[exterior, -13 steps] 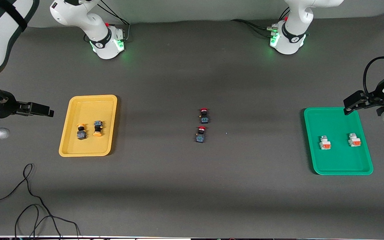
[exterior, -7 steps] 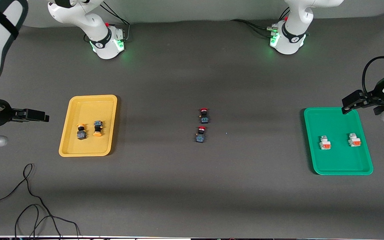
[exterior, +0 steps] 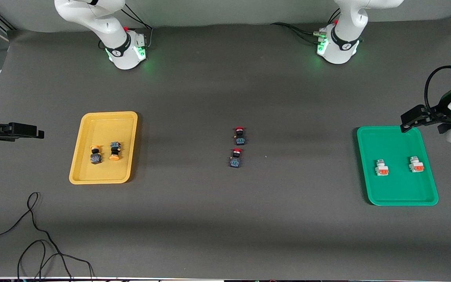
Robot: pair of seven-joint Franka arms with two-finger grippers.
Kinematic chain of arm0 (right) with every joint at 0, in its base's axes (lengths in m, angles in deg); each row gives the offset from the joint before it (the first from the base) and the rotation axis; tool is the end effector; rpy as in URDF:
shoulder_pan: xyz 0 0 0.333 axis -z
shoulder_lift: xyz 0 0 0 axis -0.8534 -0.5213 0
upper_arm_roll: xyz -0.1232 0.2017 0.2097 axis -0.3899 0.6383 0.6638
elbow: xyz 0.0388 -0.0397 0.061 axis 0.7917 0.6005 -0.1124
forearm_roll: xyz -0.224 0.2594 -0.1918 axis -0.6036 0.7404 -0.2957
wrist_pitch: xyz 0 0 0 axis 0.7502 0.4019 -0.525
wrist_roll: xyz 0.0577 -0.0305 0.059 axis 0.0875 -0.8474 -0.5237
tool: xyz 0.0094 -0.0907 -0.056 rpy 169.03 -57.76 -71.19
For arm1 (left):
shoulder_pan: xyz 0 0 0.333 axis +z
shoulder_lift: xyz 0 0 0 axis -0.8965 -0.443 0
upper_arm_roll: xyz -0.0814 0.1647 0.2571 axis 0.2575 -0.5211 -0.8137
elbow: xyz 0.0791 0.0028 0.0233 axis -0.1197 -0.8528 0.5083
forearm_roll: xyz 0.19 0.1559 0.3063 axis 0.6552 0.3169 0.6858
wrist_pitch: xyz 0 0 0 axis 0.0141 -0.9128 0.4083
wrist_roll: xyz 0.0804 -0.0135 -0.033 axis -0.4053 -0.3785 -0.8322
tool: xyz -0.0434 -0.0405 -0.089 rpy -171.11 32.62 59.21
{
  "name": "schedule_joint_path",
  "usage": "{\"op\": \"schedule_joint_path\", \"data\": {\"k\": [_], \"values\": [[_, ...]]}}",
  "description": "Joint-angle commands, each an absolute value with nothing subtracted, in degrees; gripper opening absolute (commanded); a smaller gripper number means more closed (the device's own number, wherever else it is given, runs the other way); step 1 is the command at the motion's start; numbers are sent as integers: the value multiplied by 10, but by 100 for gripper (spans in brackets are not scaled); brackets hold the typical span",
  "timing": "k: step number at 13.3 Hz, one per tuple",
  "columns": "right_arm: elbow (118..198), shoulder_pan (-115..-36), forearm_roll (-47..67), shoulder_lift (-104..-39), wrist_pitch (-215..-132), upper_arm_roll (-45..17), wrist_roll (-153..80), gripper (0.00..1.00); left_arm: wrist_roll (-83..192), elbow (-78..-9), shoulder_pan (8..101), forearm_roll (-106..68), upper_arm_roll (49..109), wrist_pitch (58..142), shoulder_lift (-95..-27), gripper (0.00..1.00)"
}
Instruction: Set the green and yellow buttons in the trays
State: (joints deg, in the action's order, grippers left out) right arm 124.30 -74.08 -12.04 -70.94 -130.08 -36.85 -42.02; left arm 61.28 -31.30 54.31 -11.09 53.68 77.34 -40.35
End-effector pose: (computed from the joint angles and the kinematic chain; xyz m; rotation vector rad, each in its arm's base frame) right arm 0.6259 -0.0390 0.5856 -3.0123 -0.0437 0.3306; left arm 0.5865 -0.0261 0.6036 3.1349 -0.0650 0.0538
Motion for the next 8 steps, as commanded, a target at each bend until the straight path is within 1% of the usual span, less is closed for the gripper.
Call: {"op": "schedule_joint_path", "data": {"k": [1, 8], "values": [[1249, -741, -138, -695, -1299, -355, -408, 100, 605, -309, 536, -108, 532, 761, -400, 100], [1250, -742, -145, -692, -1303, -357, -408, 100, 605, -310, 537, -104, 531, 755, -400, 100]]}}
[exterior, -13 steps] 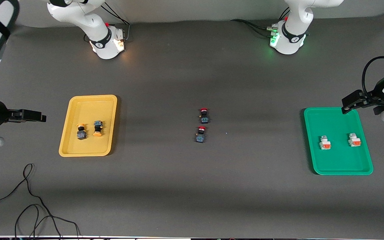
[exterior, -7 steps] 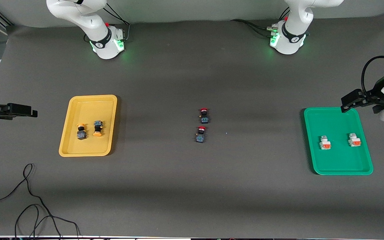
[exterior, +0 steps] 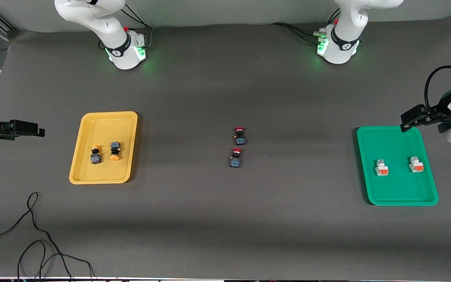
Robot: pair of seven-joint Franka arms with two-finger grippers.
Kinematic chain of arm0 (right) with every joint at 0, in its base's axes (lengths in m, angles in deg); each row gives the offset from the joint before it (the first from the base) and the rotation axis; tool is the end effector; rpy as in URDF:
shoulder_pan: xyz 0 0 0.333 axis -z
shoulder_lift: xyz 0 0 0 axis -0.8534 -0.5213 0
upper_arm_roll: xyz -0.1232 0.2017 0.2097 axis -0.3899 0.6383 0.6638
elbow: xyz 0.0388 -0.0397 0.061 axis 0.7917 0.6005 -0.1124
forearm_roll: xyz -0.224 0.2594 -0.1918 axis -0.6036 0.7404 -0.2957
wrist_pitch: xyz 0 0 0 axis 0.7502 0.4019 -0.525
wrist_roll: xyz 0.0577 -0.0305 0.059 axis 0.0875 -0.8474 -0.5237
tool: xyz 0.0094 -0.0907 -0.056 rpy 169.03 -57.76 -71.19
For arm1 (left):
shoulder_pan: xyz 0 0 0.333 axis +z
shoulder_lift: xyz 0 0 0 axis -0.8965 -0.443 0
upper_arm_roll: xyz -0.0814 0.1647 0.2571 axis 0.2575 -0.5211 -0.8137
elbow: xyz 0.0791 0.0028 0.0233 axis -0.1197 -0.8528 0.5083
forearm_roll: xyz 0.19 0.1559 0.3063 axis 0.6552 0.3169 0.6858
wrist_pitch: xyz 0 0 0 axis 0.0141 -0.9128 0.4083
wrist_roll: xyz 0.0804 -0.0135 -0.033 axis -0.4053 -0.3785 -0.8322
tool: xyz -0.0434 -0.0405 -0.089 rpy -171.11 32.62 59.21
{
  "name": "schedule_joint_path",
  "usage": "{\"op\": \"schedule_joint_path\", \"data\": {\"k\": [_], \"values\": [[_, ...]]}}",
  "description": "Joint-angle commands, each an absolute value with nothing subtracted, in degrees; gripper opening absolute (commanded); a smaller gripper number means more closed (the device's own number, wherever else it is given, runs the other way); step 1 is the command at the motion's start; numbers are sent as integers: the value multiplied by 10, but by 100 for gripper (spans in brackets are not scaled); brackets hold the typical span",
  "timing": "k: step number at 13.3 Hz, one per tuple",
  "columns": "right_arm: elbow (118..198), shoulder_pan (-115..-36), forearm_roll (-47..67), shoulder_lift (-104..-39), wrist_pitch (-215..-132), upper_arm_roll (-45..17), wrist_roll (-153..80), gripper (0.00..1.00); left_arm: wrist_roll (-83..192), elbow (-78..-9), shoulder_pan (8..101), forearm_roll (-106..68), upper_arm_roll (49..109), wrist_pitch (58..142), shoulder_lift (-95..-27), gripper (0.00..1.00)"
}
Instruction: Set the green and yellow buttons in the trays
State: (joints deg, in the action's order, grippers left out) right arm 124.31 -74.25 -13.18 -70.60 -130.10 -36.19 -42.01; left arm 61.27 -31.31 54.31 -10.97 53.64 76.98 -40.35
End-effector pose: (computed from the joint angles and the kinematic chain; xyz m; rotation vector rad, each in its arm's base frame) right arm 0.6249 -0.0345 0.5880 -3.0270 -0.0595 0.3312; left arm 0.5859 -0.0255 0.6029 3.1373 -0.0639 0.0437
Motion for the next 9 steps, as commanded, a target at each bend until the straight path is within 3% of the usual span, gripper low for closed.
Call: {"op": "schedule_joint_path", "data": {"k": [1, 6, 9], "values": [[1254, -736, -145, -686, -1307, -354, -408, 100, 605, -310, 537, -104, 531, 755, -400, 100], [1329, -672, -200, -627, -1355, -248, -405, 100, 606, -310, 537, -101, 531, 755, -402, 100], [1429, -668, -208, -564, -1413, -231, -403, 100, 606, -310, 537, -101, 531, 755, -402, 100]]}}
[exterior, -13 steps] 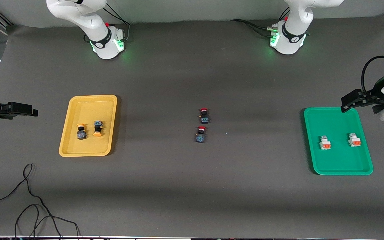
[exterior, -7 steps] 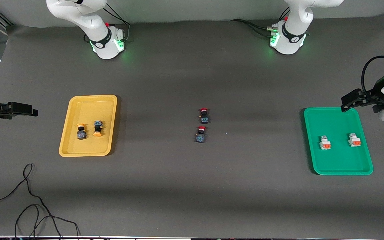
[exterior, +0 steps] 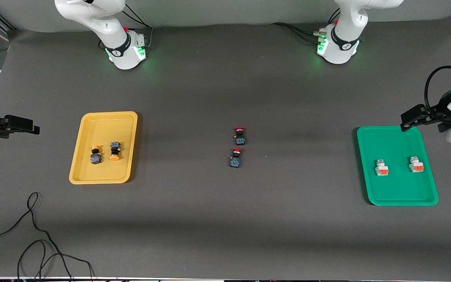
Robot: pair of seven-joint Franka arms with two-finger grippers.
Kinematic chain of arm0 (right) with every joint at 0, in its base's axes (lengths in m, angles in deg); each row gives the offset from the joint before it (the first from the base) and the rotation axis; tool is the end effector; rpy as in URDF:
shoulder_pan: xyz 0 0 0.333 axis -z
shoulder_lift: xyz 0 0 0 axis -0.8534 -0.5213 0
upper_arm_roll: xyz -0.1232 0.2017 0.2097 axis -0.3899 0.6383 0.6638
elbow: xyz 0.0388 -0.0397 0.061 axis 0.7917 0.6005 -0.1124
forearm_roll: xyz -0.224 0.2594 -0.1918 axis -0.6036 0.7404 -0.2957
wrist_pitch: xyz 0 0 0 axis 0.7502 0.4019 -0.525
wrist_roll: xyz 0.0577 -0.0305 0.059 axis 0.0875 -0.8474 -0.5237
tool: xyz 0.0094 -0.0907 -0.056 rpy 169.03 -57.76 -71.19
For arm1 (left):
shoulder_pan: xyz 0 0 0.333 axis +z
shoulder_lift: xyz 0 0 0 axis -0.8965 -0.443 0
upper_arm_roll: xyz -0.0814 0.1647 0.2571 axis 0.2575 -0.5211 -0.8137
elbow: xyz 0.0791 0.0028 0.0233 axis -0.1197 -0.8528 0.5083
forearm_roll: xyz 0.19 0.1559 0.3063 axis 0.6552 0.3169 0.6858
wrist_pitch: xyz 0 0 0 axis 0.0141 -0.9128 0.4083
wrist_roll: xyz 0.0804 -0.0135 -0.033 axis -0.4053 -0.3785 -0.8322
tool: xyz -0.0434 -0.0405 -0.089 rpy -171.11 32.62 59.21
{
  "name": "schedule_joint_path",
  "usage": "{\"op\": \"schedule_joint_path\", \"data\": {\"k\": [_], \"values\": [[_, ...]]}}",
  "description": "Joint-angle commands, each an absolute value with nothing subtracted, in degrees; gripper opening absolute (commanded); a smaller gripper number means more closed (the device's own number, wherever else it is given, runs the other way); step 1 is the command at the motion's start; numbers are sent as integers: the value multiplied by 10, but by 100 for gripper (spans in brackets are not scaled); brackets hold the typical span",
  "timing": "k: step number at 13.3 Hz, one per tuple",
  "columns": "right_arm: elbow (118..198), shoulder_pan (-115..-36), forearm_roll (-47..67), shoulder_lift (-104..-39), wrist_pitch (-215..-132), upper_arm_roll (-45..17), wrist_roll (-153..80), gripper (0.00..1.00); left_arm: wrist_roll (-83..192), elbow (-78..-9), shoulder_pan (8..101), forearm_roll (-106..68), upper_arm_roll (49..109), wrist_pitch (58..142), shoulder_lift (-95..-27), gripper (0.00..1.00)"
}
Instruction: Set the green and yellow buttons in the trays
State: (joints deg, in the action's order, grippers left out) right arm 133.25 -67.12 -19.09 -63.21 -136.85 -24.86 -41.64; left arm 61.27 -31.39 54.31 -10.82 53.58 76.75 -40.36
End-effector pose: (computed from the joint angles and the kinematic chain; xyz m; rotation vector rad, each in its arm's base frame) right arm 0.6072 -0.0415 0.5921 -3.0462 -0.1008 0.2424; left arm 0.5855 -0.0246 0.6018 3.1403 -0.0625 0.0351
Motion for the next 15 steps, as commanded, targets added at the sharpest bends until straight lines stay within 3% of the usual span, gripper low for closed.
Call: {"op": "schedule_joint_path", "data": {"k": [1, 4, 9, 15], "values": [[1454, -668, -216, -548, -1427, -231, -403, 100, 607, -310, 538, -101, 531, 755, -402, 100], [1509, -644, -224, -510, -1462, -192, -403, 100, 607, -310, 538, -101, 531, 755, -402, 100], [1503, -612, -245, -502, -1465, -118, -312, 99, 608, -310, 538, -101, 531, 755, -402, 100], [1450, -616, -273, -539, -1466, -122, -316, 100, 609, -310, 538, -101, 531, 755, -402, 100]]}}
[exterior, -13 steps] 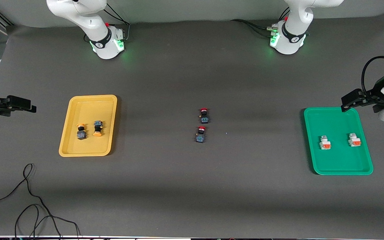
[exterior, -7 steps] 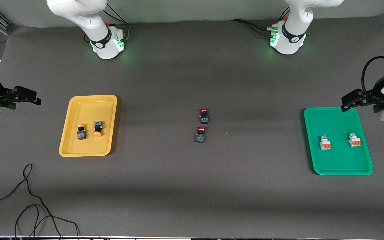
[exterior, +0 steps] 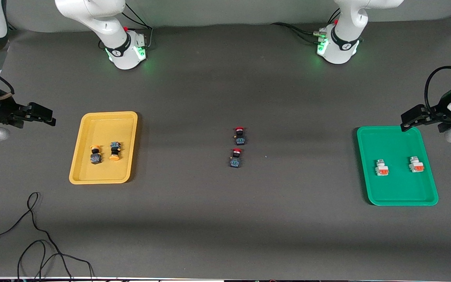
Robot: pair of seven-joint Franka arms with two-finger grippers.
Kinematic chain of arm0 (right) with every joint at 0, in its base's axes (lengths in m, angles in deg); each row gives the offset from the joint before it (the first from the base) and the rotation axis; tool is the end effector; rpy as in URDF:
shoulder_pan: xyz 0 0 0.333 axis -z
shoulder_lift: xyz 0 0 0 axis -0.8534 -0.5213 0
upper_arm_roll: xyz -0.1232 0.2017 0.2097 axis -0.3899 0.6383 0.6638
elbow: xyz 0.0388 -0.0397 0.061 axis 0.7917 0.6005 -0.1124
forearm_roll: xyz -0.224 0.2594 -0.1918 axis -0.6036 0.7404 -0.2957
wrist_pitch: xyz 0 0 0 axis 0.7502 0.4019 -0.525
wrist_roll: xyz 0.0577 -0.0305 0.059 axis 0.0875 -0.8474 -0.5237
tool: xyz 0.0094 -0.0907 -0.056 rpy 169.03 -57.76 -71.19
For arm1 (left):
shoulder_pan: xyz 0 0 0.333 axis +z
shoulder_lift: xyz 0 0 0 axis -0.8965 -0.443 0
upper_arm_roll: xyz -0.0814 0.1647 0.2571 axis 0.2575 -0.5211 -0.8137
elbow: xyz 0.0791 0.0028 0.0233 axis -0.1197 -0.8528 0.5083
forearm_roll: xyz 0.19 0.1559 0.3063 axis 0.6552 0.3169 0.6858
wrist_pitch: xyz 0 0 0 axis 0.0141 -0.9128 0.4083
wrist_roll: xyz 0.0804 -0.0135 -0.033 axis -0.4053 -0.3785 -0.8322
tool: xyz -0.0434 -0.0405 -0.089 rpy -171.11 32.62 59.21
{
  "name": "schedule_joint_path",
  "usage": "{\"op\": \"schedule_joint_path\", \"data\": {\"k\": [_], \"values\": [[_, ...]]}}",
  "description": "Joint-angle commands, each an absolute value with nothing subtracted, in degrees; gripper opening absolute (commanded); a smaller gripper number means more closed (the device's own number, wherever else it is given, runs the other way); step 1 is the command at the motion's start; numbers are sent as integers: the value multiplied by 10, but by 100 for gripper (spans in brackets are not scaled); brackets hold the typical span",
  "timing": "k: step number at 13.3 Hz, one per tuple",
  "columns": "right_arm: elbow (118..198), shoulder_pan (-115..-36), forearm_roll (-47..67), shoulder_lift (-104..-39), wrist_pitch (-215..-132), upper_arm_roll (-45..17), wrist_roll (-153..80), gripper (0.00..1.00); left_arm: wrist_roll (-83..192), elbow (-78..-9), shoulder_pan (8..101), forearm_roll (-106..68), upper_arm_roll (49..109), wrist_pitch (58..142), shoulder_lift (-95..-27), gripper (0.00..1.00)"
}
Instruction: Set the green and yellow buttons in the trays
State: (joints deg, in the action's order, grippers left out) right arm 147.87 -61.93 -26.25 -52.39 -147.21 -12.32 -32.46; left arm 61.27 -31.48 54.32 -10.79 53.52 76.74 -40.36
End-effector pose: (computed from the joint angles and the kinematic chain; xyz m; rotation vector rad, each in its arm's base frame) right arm 0.5724 -0.0013 0.5949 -3.1375 -0.0255 0.1016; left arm 0.5854 -0.0239 0.6010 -3.1407 0.0606 -0.0324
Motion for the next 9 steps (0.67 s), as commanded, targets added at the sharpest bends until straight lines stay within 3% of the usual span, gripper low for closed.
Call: {"op": "schedule_joint_path", "data": {"k": [1, 9], "values": [[1450, -616, -272, -540, -1465, -122, -316, 100, 608, -309, 538, -101, 531, 755, -402, 100], [1452, -617, -272, -542, -1463, -121, -308, 100, 608, -310, 538, -101, 531, 755, -402, 100]]}}
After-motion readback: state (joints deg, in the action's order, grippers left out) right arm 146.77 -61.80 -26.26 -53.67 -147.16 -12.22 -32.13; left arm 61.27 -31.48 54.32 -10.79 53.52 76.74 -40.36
